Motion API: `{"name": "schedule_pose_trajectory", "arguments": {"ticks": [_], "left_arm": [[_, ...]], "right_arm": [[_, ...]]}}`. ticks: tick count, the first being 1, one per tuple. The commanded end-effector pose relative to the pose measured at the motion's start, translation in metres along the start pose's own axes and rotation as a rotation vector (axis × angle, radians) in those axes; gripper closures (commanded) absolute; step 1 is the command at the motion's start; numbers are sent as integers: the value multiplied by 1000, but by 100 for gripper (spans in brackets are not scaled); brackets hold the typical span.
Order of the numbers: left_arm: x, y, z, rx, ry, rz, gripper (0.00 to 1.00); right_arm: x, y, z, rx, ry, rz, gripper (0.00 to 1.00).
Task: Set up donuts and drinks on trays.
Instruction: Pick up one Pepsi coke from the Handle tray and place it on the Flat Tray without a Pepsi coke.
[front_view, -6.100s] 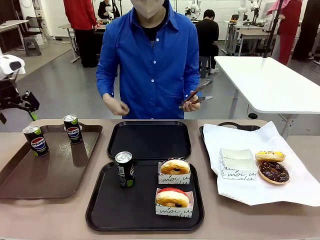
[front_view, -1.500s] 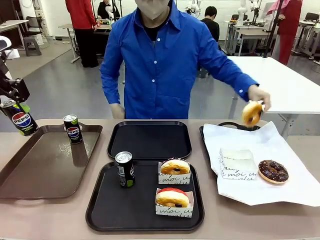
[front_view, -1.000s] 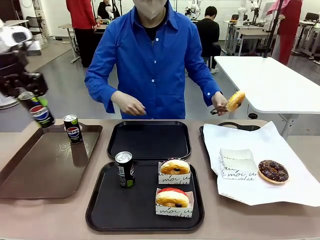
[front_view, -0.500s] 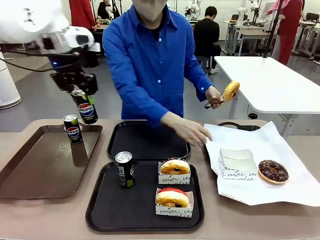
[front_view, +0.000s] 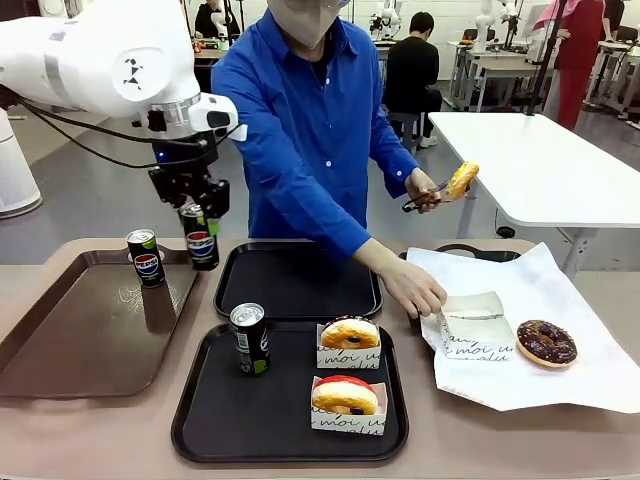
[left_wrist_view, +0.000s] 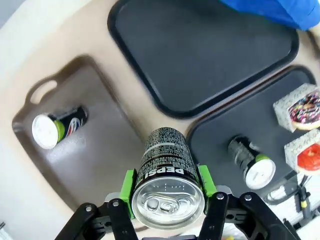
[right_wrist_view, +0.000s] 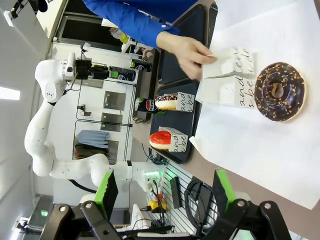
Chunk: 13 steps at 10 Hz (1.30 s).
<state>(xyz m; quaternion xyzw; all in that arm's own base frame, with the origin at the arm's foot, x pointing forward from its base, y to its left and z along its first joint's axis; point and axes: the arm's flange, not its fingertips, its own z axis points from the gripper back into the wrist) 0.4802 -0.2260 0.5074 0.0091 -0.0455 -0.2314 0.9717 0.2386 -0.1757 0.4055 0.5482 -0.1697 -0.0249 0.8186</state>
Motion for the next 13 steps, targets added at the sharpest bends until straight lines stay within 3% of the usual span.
{"name": "schedule_pose_trajectory", "arguments": {"ticks": [1,3,4,6,13], "left_arm": [[-58,47,31,4,67,-66,41],[-143,75,42,-4,44,-111,41],[-169,81,44,-2,38,-112,41],[-179,85,47,37,33,-97,41],[-186,88,47,3,46,-93,41]], "right_arm": [[0,-1,0,13,-6,12,0],[0,-1,0,13,-6,12,0],[0,-1,0,13,-6,12,0],[0,-1,0,13,-6,12,0],[0,-1,0,13,-6,12,0]]}}
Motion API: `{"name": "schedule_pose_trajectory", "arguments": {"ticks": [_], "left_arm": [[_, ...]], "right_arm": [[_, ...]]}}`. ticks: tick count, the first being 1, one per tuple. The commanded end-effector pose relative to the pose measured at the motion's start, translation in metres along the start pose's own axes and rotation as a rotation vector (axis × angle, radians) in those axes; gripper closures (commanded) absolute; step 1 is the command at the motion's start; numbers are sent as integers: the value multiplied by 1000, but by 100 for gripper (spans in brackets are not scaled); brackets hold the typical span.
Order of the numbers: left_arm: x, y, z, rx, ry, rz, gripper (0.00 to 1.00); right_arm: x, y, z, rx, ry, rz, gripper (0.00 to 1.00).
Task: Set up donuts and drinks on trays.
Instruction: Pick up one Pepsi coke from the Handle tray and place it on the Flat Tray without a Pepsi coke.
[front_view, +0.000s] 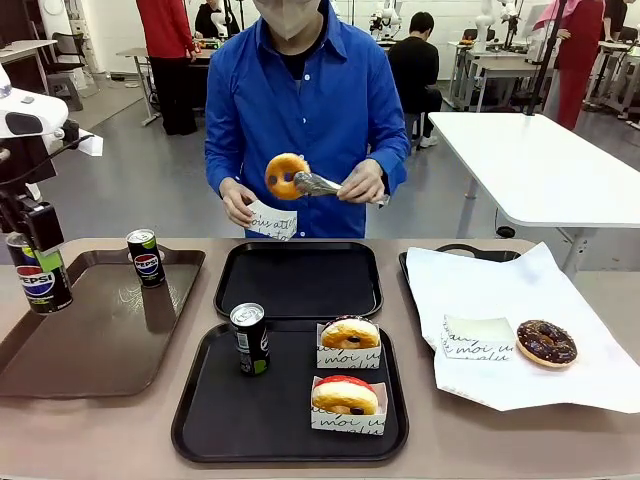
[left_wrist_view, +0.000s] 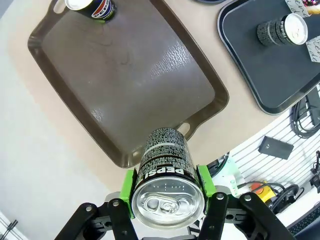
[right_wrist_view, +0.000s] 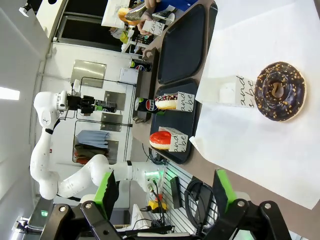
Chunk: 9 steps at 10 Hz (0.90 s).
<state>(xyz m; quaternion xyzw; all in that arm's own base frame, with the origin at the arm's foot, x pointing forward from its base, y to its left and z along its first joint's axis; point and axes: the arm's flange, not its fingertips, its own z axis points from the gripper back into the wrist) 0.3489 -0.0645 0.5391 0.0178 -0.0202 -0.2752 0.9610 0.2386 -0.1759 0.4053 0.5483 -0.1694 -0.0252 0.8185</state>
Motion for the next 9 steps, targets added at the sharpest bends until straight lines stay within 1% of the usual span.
{"name": "schedule_pose_trajectory", "arguments": {"ticks": [1,8,9], "left_arm": [[1,1,3,2,-6,-1,41],[0,0,0,0,0,0,41],[15,-3,4,11,-6,-4,41]], "right_arm": [[0,-1,0,13,-6,13,0],[0,-1,0,13,-6,13,0],[0,-1,0,13,-6,13,0]]}}
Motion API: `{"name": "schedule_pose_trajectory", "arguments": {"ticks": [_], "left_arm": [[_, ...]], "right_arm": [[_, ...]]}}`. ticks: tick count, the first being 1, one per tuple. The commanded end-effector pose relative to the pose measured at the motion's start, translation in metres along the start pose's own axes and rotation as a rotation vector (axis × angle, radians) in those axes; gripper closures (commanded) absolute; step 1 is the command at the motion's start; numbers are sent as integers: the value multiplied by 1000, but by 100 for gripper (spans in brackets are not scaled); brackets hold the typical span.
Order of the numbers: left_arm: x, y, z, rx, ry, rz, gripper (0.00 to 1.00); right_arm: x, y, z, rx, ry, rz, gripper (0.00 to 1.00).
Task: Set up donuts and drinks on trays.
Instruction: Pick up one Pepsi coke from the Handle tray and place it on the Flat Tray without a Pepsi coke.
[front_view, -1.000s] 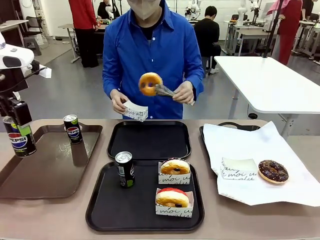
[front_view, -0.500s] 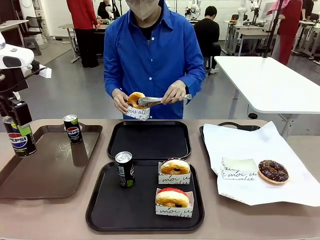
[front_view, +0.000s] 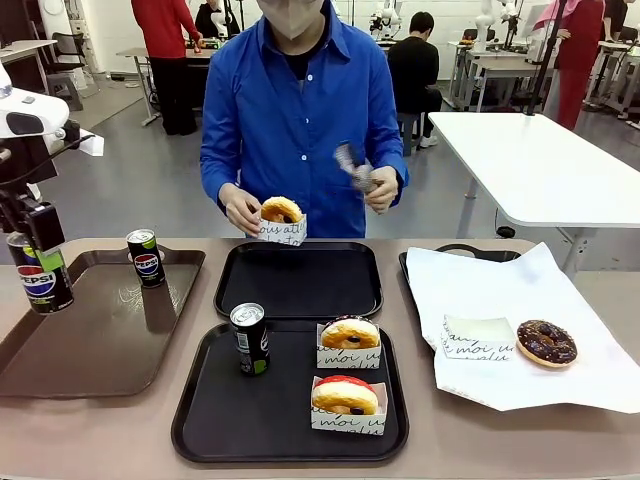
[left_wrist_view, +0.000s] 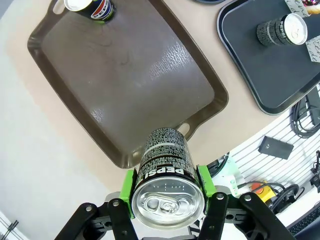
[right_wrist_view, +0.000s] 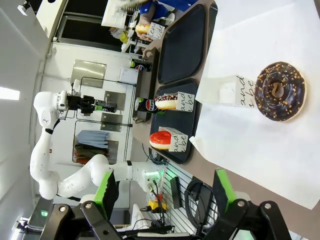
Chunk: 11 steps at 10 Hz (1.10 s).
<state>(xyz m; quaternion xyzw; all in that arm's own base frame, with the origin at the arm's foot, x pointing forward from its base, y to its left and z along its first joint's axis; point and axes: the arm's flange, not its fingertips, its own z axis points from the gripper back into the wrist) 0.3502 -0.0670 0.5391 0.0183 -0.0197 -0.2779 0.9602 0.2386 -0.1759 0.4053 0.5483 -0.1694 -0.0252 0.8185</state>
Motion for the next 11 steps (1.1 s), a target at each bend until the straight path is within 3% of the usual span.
{"name": "schedule_pose_trajectory", "arguments": {"ticks": [1,4,7,10,11], "left_arm": [[36,-7,12,12,-19,-29,41],[96,-15,33,20,-39,-34,41],[145,-35,28,1,-24,-75,41],[143,-40,25,-24,-79,-81,41],[154,-40,16,-5,-28,-96,41]], "right_arm": [[0,-1,0,13,-6,13,0],[0,-1,0,13,-6,13,0],[0,-1,0,13,-6,13,0],[0,-1,0,13,-6,13,0],[0,-1,0,13,-6,13,0]]}}
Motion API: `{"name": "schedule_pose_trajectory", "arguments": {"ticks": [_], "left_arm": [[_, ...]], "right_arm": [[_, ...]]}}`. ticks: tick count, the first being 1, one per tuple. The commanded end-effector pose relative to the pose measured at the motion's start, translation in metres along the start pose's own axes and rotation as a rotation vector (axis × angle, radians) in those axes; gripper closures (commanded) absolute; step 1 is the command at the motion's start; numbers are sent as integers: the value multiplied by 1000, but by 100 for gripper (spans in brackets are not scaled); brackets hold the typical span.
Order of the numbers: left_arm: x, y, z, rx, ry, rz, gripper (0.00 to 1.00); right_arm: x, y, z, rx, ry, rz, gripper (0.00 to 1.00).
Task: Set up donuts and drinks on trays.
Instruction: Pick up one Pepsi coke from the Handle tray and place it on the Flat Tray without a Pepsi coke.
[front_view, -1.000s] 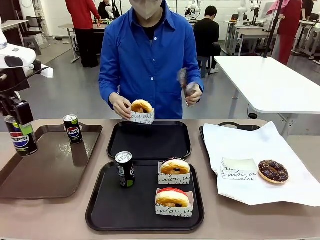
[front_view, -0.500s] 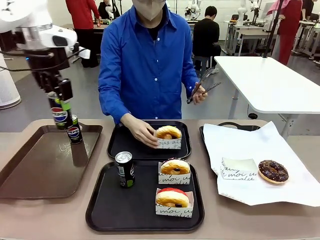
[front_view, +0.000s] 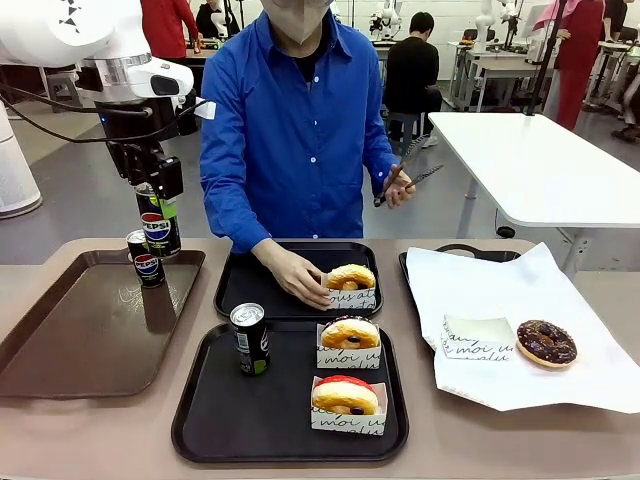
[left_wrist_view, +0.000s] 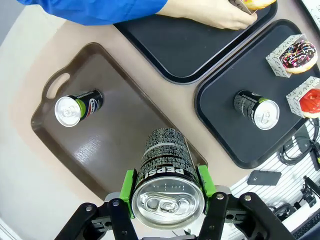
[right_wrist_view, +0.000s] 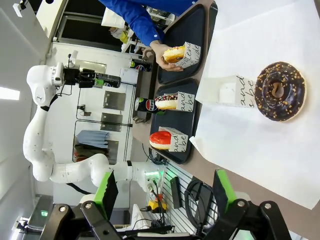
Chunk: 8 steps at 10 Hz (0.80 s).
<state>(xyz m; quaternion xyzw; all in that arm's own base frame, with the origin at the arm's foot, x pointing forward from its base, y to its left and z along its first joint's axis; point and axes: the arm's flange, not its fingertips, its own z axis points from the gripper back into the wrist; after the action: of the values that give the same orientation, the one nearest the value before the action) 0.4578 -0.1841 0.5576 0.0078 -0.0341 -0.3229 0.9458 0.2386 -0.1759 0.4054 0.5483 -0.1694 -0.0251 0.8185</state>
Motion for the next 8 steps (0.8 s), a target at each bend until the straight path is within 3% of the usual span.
{"name": "schedule_pose_trajectory", "arguments": {"ticks": [1,8], "left_arm": [[-1,1,0,8,8,-2,41],[0,1,-4,0,8,-1,41]], "right_arm": [[0,-1,0,13,-6,12,0],[0,-1,0,13,-6,12,0]]}}
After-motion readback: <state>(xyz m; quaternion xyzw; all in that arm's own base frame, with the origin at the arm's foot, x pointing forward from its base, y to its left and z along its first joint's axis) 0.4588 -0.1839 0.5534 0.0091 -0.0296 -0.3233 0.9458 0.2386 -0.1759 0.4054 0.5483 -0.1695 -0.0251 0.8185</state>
